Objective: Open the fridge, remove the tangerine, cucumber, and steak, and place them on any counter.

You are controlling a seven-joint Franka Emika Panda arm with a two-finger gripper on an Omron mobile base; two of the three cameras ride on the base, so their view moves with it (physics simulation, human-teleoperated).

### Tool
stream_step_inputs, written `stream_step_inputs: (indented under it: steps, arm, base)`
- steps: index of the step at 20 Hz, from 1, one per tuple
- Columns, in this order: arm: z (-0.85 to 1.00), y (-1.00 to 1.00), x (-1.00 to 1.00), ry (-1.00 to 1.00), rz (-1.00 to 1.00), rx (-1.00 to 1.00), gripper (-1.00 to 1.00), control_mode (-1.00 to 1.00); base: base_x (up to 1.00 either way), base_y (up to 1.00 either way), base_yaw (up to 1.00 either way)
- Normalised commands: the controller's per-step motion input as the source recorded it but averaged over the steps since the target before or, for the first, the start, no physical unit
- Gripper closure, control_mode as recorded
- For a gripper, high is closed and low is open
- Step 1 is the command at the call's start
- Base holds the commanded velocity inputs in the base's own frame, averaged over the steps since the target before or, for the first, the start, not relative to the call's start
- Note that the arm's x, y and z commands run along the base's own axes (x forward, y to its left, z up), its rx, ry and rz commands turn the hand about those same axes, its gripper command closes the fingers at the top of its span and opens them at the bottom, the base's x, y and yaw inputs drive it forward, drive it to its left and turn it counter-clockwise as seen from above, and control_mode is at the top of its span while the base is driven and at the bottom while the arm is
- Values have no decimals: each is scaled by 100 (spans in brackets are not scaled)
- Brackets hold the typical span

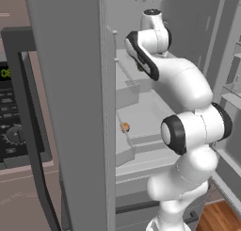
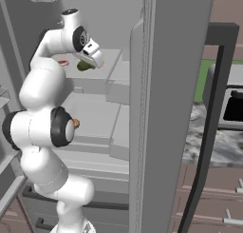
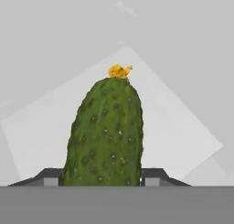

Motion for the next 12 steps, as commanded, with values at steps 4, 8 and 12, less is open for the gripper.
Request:
stream_step_inputs:
  steps: [4, 8, 12]
  arm:
    - [0, 0, -100, -26, 27, 14, 100, -100]
    - [0, 0, -100, -30, 28, 4, 100, -100]
    - [0, 0, -100, -25, 27, -2, 100, -100]
  base:
    - [0, 0, 0]
    - [0, 0, 0]
    - [0, 0, 0]
